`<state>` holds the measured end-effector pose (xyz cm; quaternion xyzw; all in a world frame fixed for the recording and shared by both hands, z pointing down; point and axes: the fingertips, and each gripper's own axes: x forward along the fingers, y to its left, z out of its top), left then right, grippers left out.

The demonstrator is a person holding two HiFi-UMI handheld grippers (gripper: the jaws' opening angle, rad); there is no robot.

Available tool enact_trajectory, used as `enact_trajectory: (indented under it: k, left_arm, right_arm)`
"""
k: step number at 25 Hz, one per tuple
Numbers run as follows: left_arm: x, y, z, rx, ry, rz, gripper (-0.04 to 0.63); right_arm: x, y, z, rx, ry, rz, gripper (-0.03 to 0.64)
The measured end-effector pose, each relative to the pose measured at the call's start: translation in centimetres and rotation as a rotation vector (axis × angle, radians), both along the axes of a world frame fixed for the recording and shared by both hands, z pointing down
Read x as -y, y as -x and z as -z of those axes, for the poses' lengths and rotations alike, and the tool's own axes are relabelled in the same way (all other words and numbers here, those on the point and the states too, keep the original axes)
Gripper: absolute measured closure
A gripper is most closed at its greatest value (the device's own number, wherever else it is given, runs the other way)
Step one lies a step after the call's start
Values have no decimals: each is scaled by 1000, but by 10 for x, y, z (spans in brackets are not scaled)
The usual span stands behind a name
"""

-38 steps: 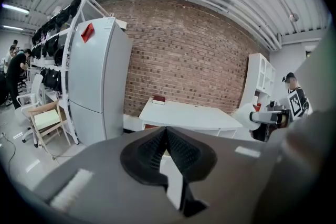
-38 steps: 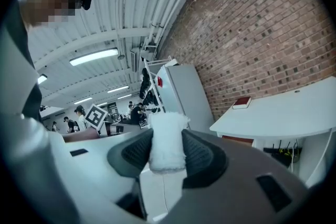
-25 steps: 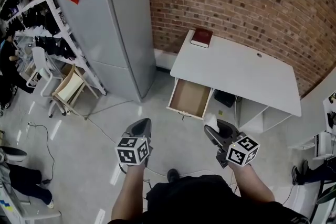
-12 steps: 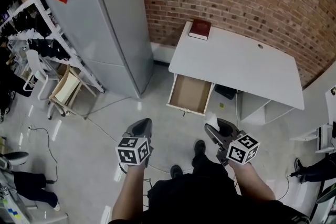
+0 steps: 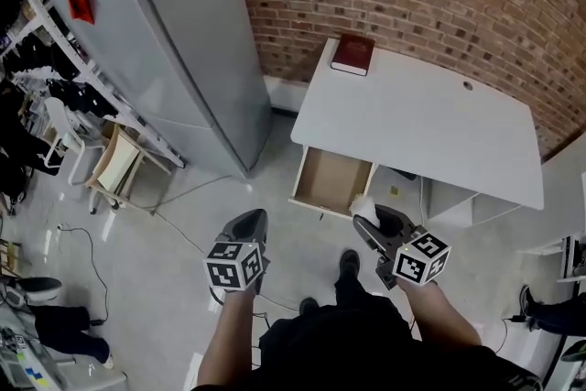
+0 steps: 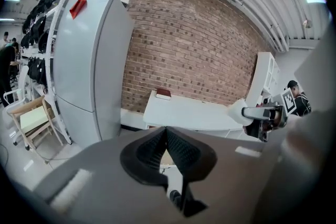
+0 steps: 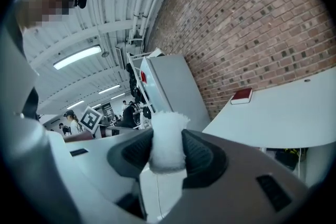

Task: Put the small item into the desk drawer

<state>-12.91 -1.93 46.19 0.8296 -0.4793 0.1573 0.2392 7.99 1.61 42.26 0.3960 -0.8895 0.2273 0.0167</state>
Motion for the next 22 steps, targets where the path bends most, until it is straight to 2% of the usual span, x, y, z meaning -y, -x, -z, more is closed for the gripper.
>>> enact_trajectory:
  k: [11,16,22]
  left_arm:
    - [86,-50,2,45,30,26,583]
    - [93,-54,-6,69,66,78,584]
    - [94,-51,-31,47,115,92,583]
  right_arm:
    - [102,-44,-20,36,53,57,454]
    - [127,-49,-31,38,80,120,456]
    - [145,-39,-53,-37,98,163,456]
